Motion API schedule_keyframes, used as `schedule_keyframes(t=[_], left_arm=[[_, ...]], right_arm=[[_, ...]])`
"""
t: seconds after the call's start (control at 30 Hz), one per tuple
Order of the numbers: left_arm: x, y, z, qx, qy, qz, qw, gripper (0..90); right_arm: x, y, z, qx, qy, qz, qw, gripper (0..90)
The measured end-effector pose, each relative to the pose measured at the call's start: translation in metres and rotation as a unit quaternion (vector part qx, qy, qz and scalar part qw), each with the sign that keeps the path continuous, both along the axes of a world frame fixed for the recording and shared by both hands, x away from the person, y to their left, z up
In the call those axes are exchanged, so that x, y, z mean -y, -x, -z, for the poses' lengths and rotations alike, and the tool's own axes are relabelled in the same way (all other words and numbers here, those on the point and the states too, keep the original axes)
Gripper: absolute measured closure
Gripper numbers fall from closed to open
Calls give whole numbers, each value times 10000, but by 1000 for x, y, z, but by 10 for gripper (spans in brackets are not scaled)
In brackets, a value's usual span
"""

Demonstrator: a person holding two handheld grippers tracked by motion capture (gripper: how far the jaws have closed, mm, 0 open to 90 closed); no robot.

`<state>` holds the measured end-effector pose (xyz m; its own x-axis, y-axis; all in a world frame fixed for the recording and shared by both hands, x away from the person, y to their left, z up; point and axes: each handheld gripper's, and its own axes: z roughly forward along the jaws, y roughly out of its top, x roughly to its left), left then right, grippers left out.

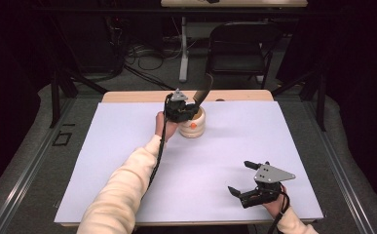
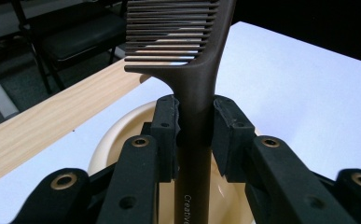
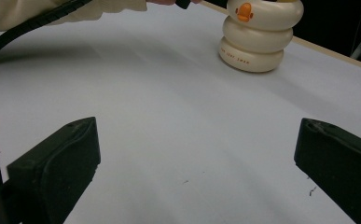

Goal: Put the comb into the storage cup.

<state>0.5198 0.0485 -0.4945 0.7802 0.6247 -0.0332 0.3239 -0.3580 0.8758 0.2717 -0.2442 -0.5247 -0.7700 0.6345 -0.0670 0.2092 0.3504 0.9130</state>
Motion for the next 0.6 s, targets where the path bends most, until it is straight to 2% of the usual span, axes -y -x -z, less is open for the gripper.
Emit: schedule_keyframes(t=[0.43, 0.6], left_arm=[[1, 1, 1, -53, -74, 14, 10000, 717], [1, 2, -1, -60, -29, 57, 10000, 671]], right_arm=[[0, 0, 0, -3, 1, -4, 10000, 0], [0, 0, 0, 3, -3, -4, 10000, 0]])
